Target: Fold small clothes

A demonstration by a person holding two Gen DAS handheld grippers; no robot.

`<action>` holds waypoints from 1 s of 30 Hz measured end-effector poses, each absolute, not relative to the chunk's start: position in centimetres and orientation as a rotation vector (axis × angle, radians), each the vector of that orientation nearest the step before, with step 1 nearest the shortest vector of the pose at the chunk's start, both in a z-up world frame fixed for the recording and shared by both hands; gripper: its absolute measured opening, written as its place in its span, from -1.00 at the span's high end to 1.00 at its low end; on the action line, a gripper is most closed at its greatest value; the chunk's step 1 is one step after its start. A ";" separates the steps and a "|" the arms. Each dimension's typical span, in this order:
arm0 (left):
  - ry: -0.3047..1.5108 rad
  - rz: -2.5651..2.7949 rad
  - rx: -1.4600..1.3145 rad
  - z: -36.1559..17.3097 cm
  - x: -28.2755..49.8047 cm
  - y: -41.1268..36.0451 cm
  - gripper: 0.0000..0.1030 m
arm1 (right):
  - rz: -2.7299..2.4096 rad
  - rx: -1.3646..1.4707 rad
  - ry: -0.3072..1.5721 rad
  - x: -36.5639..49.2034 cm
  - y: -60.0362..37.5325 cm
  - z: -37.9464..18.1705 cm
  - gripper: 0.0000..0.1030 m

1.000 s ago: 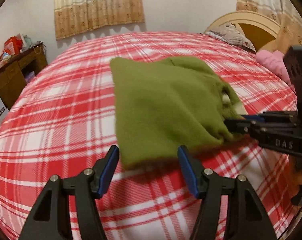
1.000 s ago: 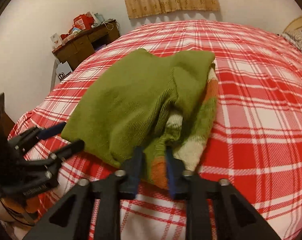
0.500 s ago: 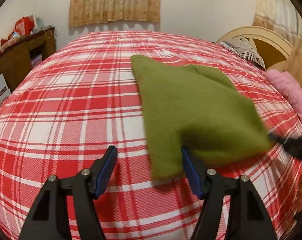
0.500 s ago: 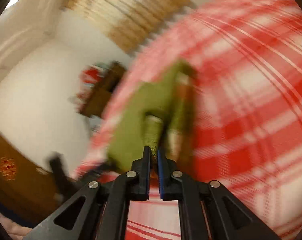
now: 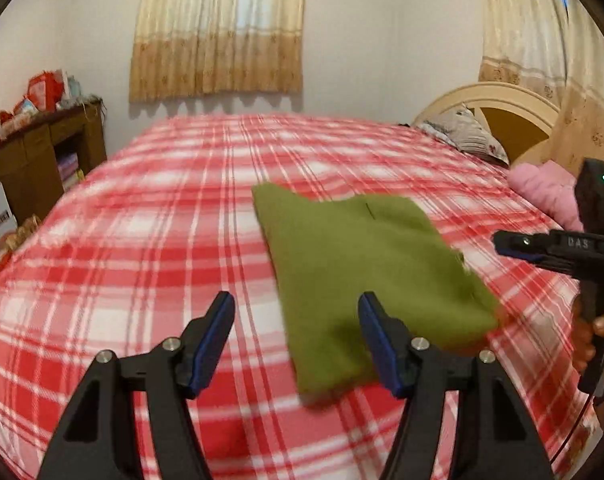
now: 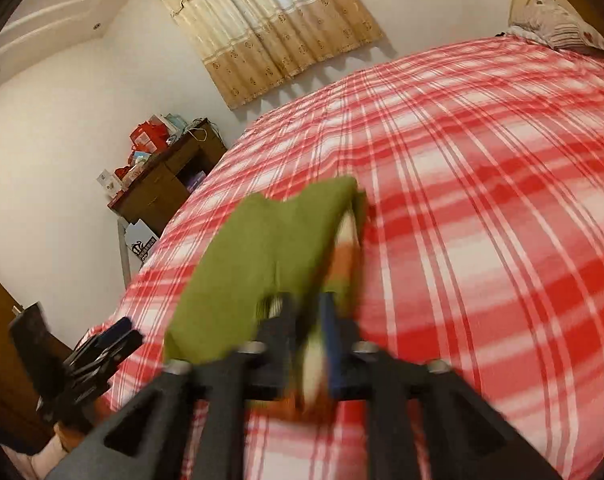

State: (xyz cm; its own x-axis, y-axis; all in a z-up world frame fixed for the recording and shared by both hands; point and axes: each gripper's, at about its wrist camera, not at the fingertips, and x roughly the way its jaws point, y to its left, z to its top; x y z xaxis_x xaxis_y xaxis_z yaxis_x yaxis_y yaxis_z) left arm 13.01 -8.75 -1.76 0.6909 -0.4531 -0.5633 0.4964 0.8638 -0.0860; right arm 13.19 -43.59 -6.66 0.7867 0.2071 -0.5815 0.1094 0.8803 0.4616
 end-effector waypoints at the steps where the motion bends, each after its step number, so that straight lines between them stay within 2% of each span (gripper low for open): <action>1: 0.605 -0.509 0.088 -1.6 13.8 -9.3 -0.29 | 0.056 0.507 0.675 14.1 -43.7 -6.8 -0.48; 8: 0.661 -0.461 0.074 -3.2 19.2 -12.9 -0.29 | 0.052 0.393 0.776 24.1 -43.9 -7.8 -0.47; 9: 0.661 -0.450 0.087 -3.5 19.6 -13.5 -0.29 | 0.036 0.363 0.835 25.8 -43.6 -8.6 -0.25; 10: 0.667 -0.443 0.098 -3.9 20.0 -14.0 -0.29 | 0.016 0.335 0.890 27.0 -43.3 -9.5 0.47; 11: 0.677 -0.441 0.106 -4.3 20.2 -14.5 -0.29 | 0.026 0.320 0.930 27.8 -43.0 -10.2 0.60; 16: 0.709 -0.461 0.121 -6.4 19.8 -16.1 -0.32 | 0.022 0.218 0.803 27.9 -42.1 -8.9 0.68; 19: 0.699 -0.448 0.151 -6.5 19.3 -17.1 -0.42 | -0.067 0.203 0.804 28.6 -43.8 -10.6 0.78; 23: 0.702 -0.436 0.208 -6.7 19.1 -18.3 -0.47 | -0.027 0.343 0.772 28.4 -46.2 -11.7 0.77; 27: 0.755 -0.484 0.113 -7.0 19.8 -16.4 -0.48 | -0.050 0.258 0.781 26.1 -45.0 -10.0 0.75; 30: 0.800 -0.486 0.040 -7.5 20.4 -15.3 -0.61 | -0.074 0.259 0.719 22.2 -44.1 -7.6 0.68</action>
